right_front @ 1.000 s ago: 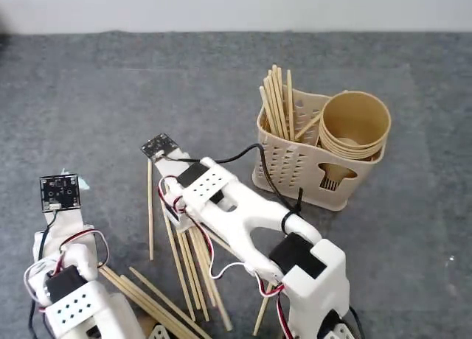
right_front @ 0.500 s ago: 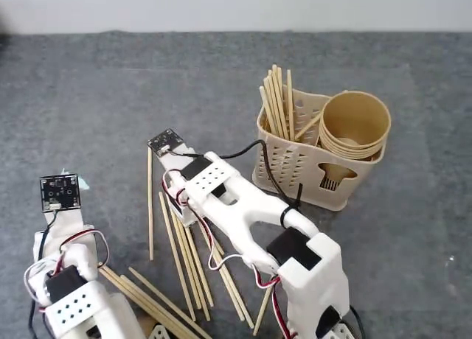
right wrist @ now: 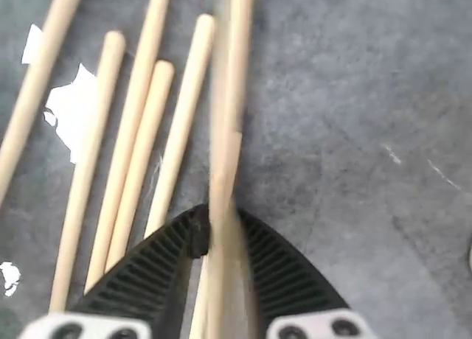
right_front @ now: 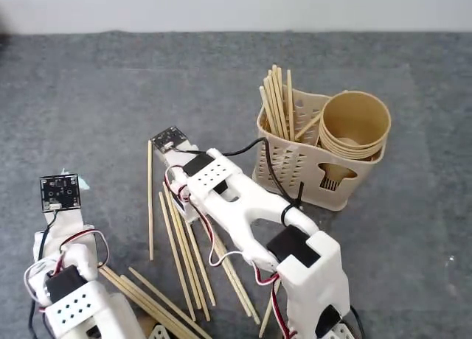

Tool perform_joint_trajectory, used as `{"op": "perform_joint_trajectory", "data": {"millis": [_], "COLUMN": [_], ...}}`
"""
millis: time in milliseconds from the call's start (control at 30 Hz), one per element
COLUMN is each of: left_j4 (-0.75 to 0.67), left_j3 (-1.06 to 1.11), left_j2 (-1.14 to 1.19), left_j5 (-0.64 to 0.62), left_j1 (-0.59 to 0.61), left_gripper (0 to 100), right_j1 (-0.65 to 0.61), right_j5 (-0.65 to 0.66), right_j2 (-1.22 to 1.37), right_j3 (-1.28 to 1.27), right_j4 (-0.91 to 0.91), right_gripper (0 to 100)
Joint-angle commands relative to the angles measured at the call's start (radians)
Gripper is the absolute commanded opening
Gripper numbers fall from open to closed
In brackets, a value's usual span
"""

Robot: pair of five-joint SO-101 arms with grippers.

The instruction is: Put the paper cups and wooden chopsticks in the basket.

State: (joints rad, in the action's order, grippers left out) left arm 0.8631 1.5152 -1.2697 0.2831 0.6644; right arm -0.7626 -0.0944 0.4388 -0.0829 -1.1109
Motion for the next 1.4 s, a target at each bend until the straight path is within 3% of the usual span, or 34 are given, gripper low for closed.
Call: {"op": "perform_joint_trajectory", "data": {"millis": [0, 400, 1000, 1367], "left_j4": [-0.020, -0.020, -0.020, -0.020], "left_j3": [-0.048, -0.036, -0.036, -0.036], "left_j2": [-0.009, -0.009, -0.009, -0.009], "left_j5": [0.000, 0.006, 0.006, 0.006], "left_j1": [0.002, -0.040, -0.040, -0.040], "left_gripper": [3, 3, 3, 3], "right_j1": [0.005, 0.005, 0.012, 0.206], "right_j5": [0.011, 0.012, 0.132, 0.201], "right_j2": [-0.021, -0.404, -1.004, -1.287], "right_j3": [0.012, 0.012, 0.014, 0.014], "right_j4": [-0.027, -0.114, -0.033, 0.179], "right_gripper": [0.7, 0.7, 0.7, 0.7]}}
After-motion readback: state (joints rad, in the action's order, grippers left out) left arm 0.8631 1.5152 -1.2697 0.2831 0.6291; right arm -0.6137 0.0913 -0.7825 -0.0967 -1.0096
